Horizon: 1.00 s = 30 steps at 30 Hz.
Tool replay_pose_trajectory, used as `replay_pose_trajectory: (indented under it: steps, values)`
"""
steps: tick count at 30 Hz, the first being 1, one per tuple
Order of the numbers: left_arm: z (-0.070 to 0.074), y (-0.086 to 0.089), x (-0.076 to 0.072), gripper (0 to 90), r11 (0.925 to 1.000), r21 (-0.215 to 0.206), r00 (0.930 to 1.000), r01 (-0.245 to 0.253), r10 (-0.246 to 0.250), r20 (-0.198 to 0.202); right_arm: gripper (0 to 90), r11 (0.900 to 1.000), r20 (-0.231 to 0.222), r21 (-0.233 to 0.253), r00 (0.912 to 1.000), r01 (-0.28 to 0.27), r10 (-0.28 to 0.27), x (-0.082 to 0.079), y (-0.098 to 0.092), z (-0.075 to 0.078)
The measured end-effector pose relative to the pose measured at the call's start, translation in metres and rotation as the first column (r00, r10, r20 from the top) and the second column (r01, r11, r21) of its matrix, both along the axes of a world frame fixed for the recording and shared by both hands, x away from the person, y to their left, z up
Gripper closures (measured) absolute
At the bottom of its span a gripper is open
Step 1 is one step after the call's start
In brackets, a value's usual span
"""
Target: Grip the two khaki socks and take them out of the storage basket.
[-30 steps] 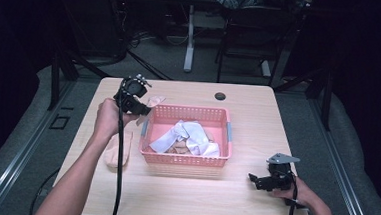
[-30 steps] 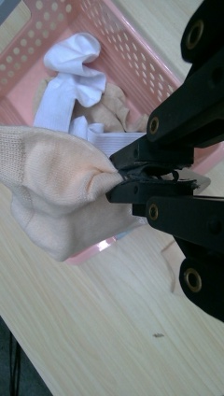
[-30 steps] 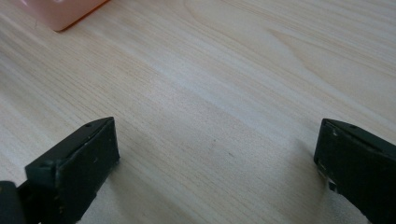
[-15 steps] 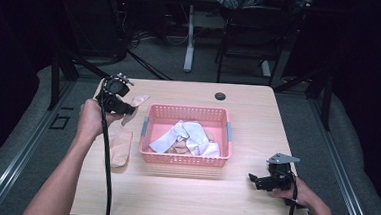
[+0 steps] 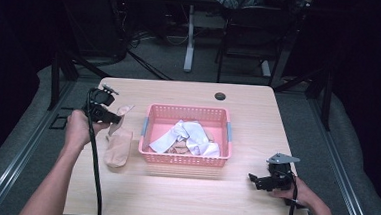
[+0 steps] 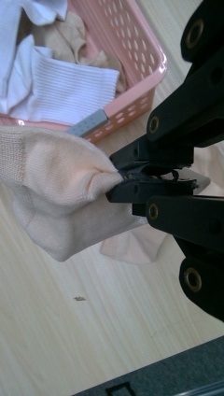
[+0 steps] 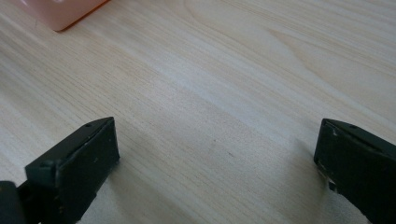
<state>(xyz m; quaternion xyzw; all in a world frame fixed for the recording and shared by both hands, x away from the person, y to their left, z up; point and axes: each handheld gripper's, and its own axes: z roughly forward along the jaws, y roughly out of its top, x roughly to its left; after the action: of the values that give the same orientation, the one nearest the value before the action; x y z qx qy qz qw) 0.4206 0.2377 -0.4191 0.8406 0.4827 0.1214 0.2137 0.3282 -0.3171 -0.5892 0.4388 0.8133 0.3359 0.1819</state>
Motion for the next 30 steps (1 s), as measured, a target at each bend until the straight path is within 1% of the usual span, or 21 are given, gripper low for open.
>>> replay_pose_trajectory:
  steps: [1, 2, 3, 4, 6, 9, 10, 11, 17, 18, 20, 21, 22, 24, 25, 26, 28, 29, 30]
  values:
    - [0.000, 0.000, 0.000, 84.5, 1.0000, 0.000, 1.0000, 0.000, 0.000, 0.000, 0.0, 1.000, 0.000, 0.000, 1.0000, 0.000, 0.000, 0.000, 0.000, 0.000]
    - [-0.003, 0.001, 0.000, 84.5, 1.0000, 0.000, 1.0000, -0.007, 0.007, -0.005, 0.0, 1.000, 0.000, 0.000, 1.0000, 0.000, 0.000, 0.000, 0.000, 0.000]
    - [-0.009, 0.004, 0.000, 84.5, 0.9999, -0.002, 0.9998, -0.012, 0.012, -0.018, 0.0, 1.000, 0.000, 0.000, 1.0000, 0.000, 0.000, 0.000, 0.000, 0.000]
    - [-0.009, 0.004, 0.000, 84.5, 0.9999, -0.002, 0.9998, -0.012, 0.012, -0.018, 0.0, 1.000, 0.000, 0.000, 1.0000, 0.000, 0.000, 0.000, 0.000, 0.000]
    - [-0.018, 0.008, 0.001, 84.5, 0.9998, -0.002, 0.9991, -0.021, 0.021, -0.036, 0.0, 1.000, 0.000, 0.000, 1.0000, 0.001, -0.001, 0.000, 0.000, 0.000]
    - [-0.028, 0.011, 0.002, 84.4, 0.9994, -0.003, 0.9978, -0.034, 0.034, -0.057, 0.0, 1.000, 0.000, 0.000, 1.0000, 0.000, 0.000, 0.000, 0.000, 0.000]
    - [-0.028, 0.011, 0.002, 84.4, 0.9994, -0.003, 0.9978, -0.034, 0.034, -0.057, 0.0, 1.000, 0.000, 0.000, 1.0000, 0.000, 0.000, 0.000, 0.000, 0.000]
    - [-0.036, 0.012, 0.003, 84.4, 0.9991, -0.004, 0.9966, -0.042, 0.041, -0.071, 0.0, 1.000, 0.000, 0.000, 1.0000, 0.000, 0.000, 0.000, 0.000, 0.000]
    - [-0.058, 0.016, 0.004, 84.4, 0.9979, -0.009, 0.9912, -0.064, 0.062, -0.117, 0.0, 1.000, 0.000, 0.000, 1.0000, 0.000, 0.000, 0.000, 0.000, 0.000]
    - [-0.058, 0.016, 0.004, 84.4, 0.9979, -0.009, 0.9912, -0.064, 0.062, -0.117, 0.0, 1.000, 0.000, 0.000, 1.0000, 0.000, 0.000, 0.000, 0.000, 0.000]
    - [-0.065, 0.016, 0.005, 84.4, 0.9977, -0.011, 0.9891, -0.067, 0.065, -0.133, 0.0, 1.000, 0.000, 0.000, 1.0000, 0.000, 0.000, 0.000, 0.000, 0.000]
    - [-0.072, 0.016, 0.005, 84.4, 0.9977, -0.012, 0.9878, -0.067, 0.064, -0.142, 0.0, 1.000, 0.000, 0.000, 1.0000, 0.001, -0.001, 0.000, 0.000, 0.000]
    - [-0.075, 0.016, 0.005, 84.4, 0.9975, -0.015, 0.9868, -0.069, 0.066, -0.148, 0.0, 1.000, 0.000, 0.000, 1.0000, 0.000, 0.000, 0.000, 0.000, 0.000]
    - [-0.081, 0.016, 0.005, 84.3, 0.9971, -0.017, 0.9852, -0.074, 0.070, -0.157, 0.0, 1.000, 0.000, -0.001, 1.0000, 0.001, -0.001, 0.000, 0.000, 0.000]
    - [-0.081, 0.016, 0.005, 84.3, 0.9971, -0.017, 0.9852, -0.074, 0.070, -0.157, 0.0, 1.000, 0.001, 0.000, 1.0000, 0.000, 0.000, 0.000, 0.000, 0.000]
    - [-0.086, 0.016, 0.005, 84.3, 0.9962, -0.022, 0.9837, -0.084, 0.079, -0.162, 0.0, 1.000, 0.000, -0.001, 1.0000, 0.000, 0.000, 0.000, 0.000, 0.000]
    - [-0.089, 0.015, 0.006, 84.1, 0.9963, -0.024, 0.9827, -0.083, 0.078, -0.168, 0.0, 1.000, 0.000, 0.000, 1.0000, 0.001, -0.001, 0.000, 0.000, 0.000]
    - [-0.095, 0.014, 0.006, 84.0, 0.9962, -0.029, 0.9819, -0.082, 0.076, -0.173, 0.0, 1.000, 0.000, -0.001, 1.0000, 0.000, 0.000, 0.000, 0.000, 0.000]
    - [-0.095, 0.014, 0.006, 83.8, 0.9962, -0.029, 0.9819, -0.082, 0.076, -0.173, 0.0, 1.000, 0.000, -0.001, 1.0000, 0.000, 0.000, 0.000, 0.000, 0.000]
